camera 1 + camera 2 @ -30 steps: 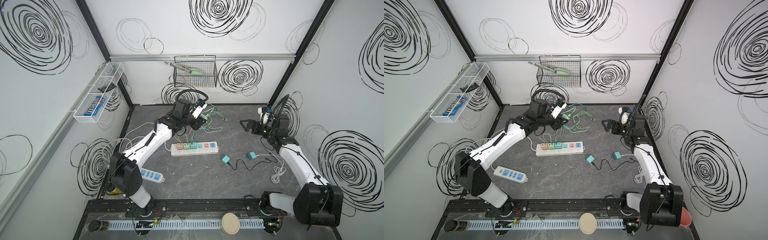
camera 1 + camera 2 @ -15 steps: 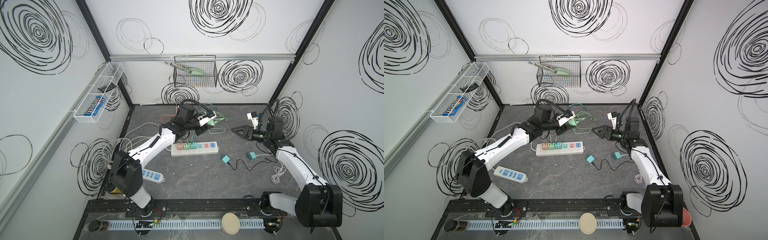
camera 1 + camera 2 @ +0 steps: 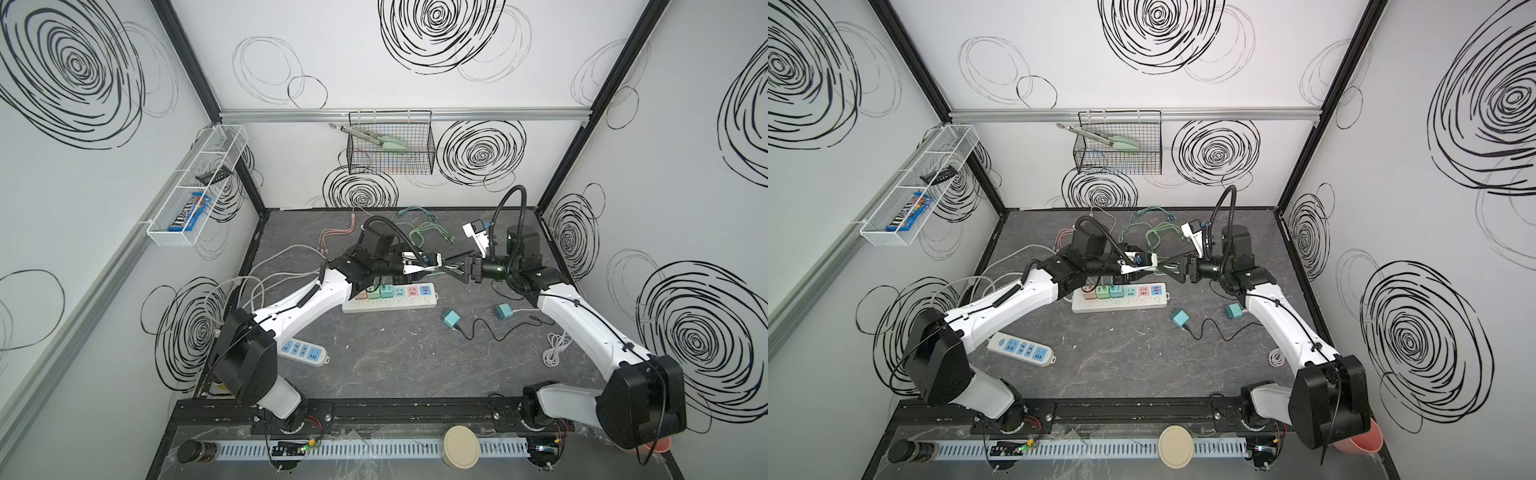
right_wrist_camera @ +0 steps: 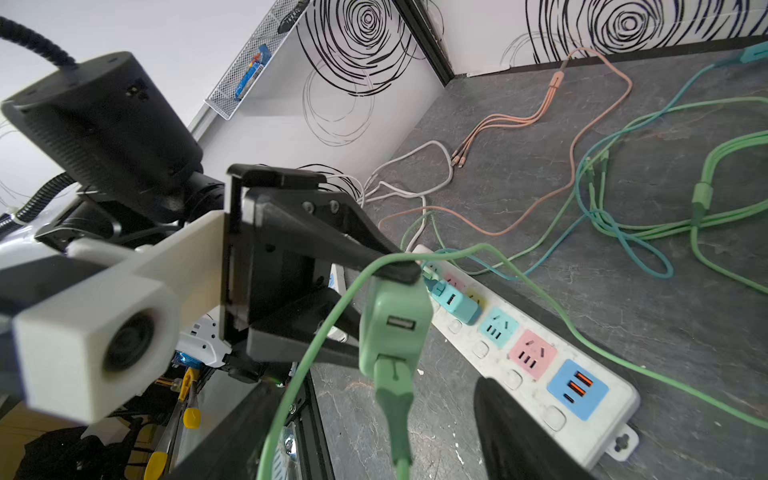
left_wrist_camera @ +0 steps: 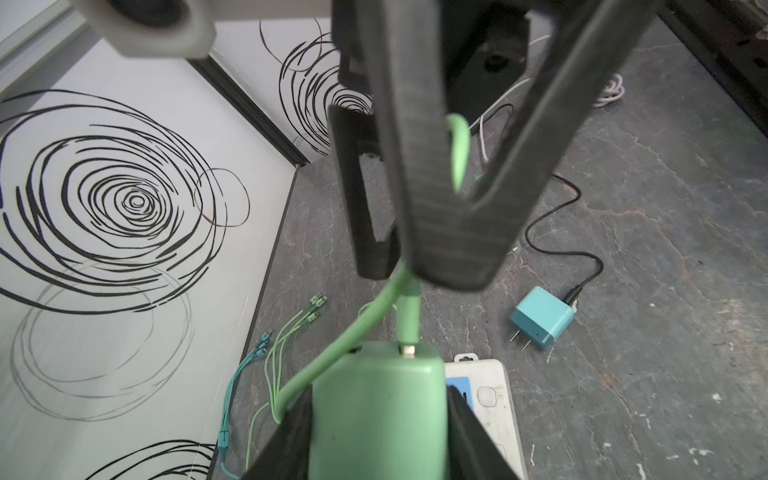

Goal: Insert the plug
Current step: 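Reach the open right gripper toward the green block held by the left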

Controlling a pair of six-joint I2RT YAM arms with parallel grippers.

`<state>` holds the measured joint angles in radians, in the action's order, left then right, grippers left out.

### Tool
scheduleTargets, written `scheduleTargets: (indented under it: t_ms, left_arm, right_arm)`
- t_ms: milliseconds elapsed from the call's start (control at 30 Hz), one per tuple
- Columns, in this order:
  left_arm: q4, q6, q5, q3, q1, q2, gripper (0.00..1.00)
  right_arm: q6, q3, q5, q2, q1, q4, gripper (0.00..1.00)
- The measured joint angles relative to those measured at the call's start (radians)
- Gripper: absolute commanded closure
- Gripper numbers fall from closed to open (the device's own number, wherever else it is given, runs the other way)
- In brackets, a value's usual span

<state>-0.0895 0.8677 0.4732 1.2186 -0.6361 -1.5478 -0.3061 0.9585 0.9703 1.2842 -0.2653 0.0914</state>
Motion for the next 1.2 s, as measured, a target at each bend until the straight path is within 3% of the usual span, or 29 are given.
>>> scheduleTargets:
  t_ms: [567, 633, 767, 833, 1067, 1200]
  left_arm:
    - [0.042, 0.030, -0.021, -0.024, -0.009, 0.006, 1.00]
    - [0.039, 0.030, -0.024, -0.024, -0.009, 0.008, 1.00]
    - [0.038, 0.027, -0.018, -0.024, -0.009, 0.013, 1.00]
    - [0.040, 0.016, -0.010, -0.024, -0.002, 0.015, 1.00]
    - [0.061, 0.010, -0.011, -0.043, 0.044, 0.028, 1.00]
    - [0.042, 0.023, -0.009, -0.046, 0.049, 0.031, 1.00]
  right_arm:
    - [-0.015, 0.034, 0.013, 0.076, -0.044, 0.011, 0.58]
    - [-0.026, 0.034, 0.014, 0.081, -0.045, 0.006, 0.56]
    - [-0.041, 0.035, 0.021, 0.081, -0.046, -0.010, 0.36]
    - [-0.039, 0.035, 0.015, 0.078, -0.044, -0.013, 0.32]
    - [-0.095, -0.033, 0.009, -0.049, 0.076, -0.059, 0.34]
    - [-0.055, -0.036, -0.027, -0.089, 0.114, -0.027, 0.44]
